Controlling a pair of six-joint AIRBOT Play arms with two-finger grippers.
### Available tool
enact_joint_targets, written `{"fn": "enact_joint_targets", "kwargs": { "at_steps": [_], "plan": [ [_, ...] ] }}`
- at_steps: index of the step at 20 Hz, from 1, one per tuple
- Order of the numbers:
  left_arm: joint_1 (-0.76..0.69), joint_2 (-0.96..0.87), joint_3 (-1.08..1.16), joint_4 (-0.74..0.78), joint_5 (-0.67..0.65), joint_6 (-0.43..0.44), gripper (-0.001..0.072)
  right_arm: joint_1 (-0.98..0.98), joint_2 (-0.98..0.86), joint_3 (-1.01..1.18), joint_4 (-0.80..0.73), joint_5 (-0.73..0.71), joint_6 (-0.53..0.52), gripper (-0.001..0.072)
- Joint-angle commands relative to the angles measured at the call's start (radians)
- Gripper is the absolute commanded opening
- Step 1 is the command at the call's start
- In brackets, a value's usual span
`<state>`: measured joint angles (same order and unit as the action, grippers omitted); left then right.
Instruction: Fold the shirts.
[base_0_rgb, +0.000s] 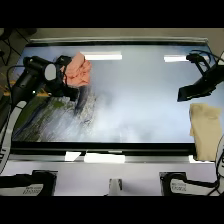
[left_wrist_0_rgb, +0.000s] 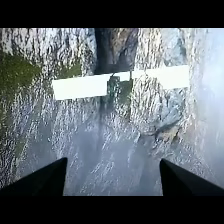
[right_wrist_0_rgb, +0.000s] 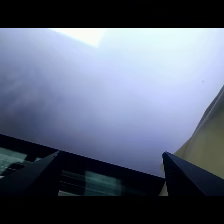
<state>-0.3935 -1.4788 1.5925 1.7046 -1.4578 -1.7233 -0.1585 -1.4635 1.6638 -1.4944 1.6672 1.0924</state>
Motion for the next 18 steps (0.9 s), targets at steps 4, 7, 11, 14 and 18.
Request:
{"fn": "enact_joint_targets", "kwargs": {
  "at_steps": [4,7,11,14,18],
  "plan": [
    [0.0,-0.001,0.0,0.0,0.0,0.0,0.0672,0.001,0.0,0.001,0.0,0.0,0.0,0.0672],
    [0.0,-0.001,0.0,0.0,0.0,0.0,0.0672,0.001,0.0,0.001,0.0,0.0,0.0,0.0672],
    [0.0,-0.001,0.0,0.0,0.0,0.0,0.0672,0.001,0.0,0.001,0.0,0.0,0.0,0.0672],
    [0.0,-0.001,-0.001,-0.004,0.021,-0.015,0.0672,0.001,0.0,0.001,0.0,0.0,0.0,0.0672],
    [-0.002,-0.002,-0.002,-0.004,0.155,-0.026,0.0672,0.001,0.0,0.001,0.0,-0.097,0.0,0.0672]
  ]
}}
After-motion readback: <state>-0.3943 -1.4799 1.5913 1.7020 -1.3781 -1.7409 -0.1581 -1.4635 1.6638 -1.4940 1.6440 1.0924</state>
